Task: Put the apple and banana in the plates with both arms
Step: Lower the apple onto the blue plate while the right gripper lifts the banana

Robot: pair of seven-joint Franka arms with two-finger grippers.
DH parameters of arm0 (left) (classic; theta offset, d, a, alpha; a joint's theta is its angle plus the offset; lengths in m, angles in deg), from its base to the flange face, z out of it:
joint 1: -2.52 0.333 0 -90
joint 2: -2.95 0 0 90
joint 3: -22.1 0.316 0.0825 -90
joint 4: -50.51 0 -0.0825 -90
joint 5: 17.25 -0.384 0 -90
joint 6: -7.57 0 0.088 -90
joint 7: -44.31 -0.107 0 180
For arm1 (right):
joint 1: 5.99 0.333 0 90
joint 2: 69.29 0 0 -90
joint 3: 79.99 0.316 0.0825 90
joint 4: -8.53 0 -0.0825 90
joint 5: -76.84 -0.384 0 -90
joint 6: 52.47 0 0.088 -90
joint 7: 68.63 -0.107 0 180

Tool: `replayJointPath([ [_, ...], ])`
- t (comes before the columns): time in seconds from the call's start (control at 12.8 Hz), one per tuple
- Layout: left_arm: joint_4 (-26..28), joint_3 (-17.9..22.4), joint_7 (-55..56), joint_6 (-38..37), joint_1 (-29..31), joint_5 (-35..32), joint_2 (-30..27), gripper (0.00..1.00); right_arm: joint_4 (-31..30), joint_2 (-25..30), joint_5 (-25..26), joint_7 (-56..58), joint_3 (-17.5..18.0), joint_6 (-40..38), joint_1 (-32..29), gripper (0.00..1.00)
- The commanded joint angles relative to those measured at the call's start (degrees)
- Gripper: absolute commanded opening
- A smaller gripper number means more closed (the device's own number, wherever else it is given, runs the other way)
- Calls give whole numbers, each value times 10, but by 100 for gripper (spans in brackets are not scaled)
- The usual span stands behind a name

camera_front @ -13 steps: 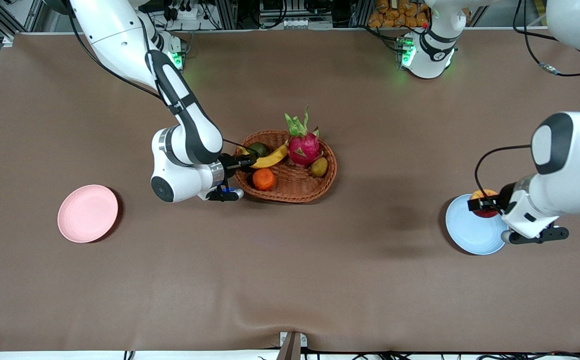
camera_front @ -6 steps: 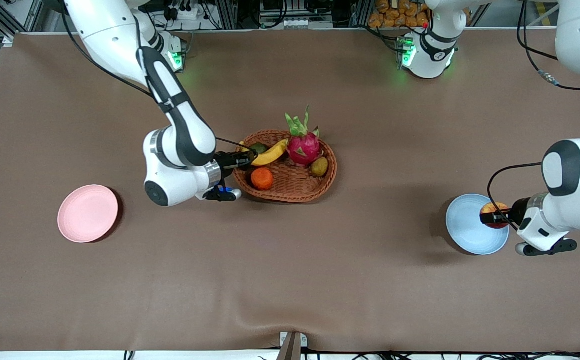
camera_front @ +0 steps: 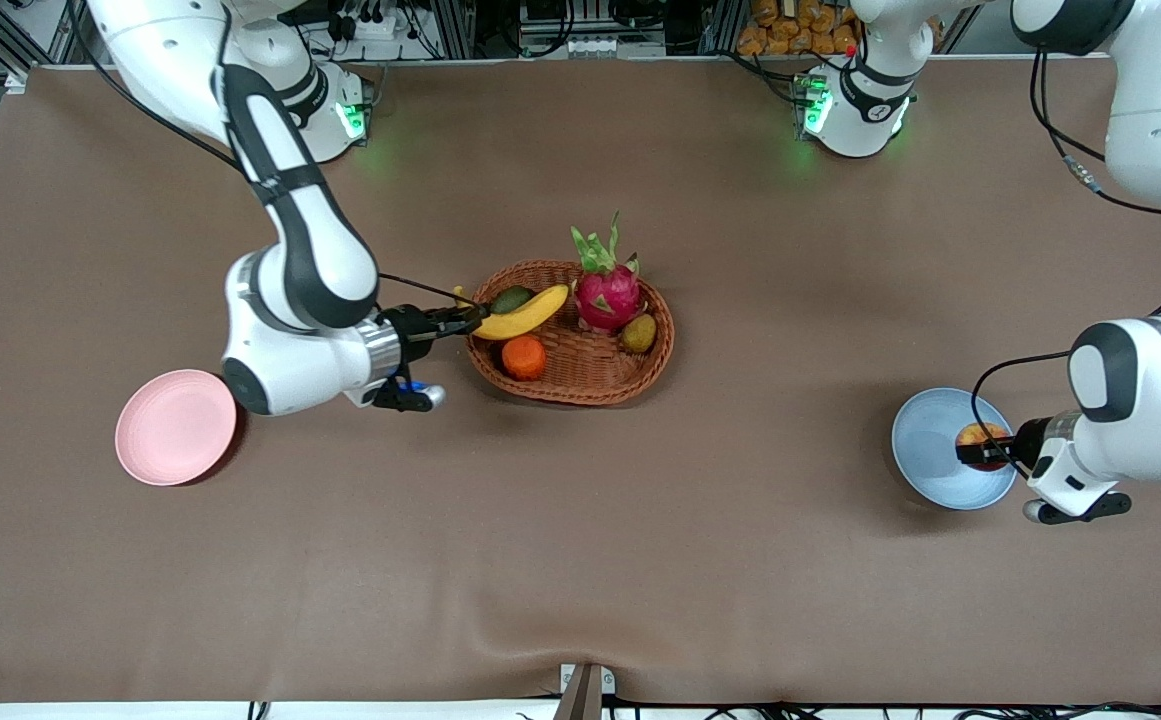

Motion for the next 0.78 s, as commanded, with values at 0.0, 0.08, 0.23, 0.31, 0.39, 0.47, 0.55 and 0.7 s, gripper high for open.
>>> replayJointPath([
  [0.0, -6, -5, -3, 6, 2, -13, 9, 0, -7, 20, 9, -1, 2, -27, -49, 0],
  [0.08, -6, -5, -2, 8, 2, -6, 11, 0, -6, 20, 22, 2, 2, -41, -69, 0],
  [0.23, -6, -7, 0, 16, 2, 6, 15, 0, -6, 35, 79, 4, 2, -59, -101, 0],
  [0.31, -6, -7, -3, 23, 2, 20, 18, 0, -5, 42, 111, 10, 2, -69, -123, 0],
  [0.39, -6, -6, -3, 26, 2, 20, 19, 12, 5, 43, 136, 24, 2, -82, -145, 0],
  [0.47, -6, -7, -3, 26, 2, 22, 19, 57, 19, 42, 156, 40, 2, -97, -163, 0],
  [0.55, -6, -8, 4, 26, 2, 24, 13, 100, 34, 41, 181, 55, 2, -106, -186, 0],
  [0.7, -6, -11, 7, 19, 1, 24, -7, 100, 68, 39, 225, 102, 2, -114, -228, 0],
])
